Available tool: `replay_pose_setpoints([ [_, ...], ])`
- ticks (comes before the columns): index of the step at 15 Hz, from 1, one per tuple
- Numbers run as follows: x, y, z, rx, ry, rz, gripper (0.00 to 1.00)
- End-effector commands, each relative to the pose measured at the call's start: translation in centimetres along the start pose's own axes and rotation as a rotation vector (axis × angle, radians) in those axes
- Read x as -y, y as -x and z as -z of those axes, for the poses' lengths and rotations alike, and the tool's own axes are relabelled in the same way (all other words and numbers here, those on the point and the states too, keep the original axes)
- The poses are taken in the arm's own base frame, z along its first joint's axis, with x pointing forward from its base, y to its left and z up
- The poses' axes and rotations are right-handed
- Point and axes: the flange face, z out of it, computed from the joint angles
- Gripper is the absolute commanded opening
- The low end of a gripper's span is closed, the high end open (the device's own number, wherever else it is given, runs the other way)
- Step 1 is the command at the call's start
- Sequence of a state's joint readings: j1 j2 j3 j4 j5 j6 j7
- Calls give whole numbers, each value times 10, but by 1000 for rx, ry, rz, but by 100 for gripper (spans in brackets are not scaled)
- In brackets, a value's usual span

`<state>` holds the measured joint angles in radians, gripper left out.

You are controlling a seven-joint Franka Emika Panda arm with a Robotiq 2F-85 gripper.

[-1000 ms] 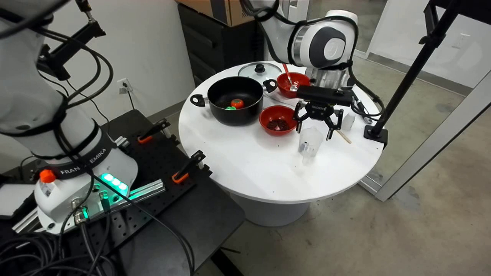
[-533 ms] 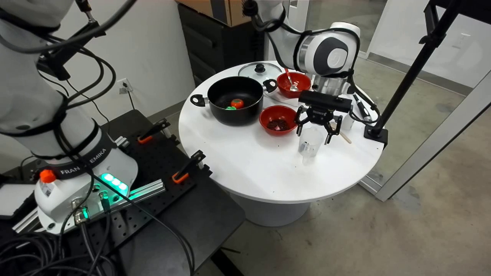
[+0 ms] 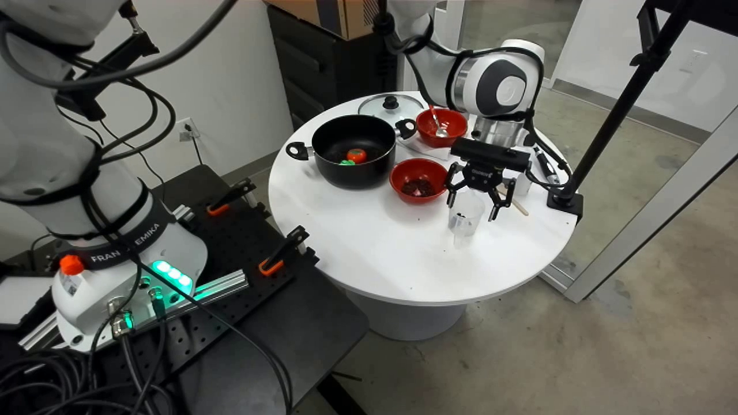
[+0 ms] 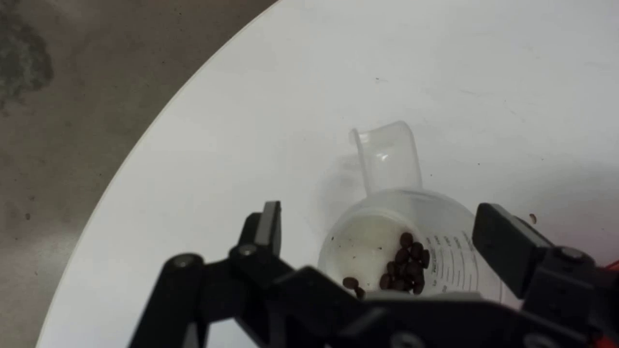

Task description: Pour the contents of the clear jar into the pot

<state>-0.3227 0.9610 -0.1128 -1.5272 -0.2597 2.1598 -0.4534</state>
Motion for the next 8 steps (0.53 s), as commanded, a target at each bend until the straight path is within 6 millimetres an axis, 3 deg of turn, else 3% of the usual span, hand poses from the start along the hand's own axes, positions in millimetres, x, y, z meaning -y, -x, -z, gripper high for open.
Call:
replay_pose_setpoints([
  [1, -2, -7, -8, 11, -17, -17, 100],
  [8, -2, 1, -16, 8, -28, -2, 100],
])
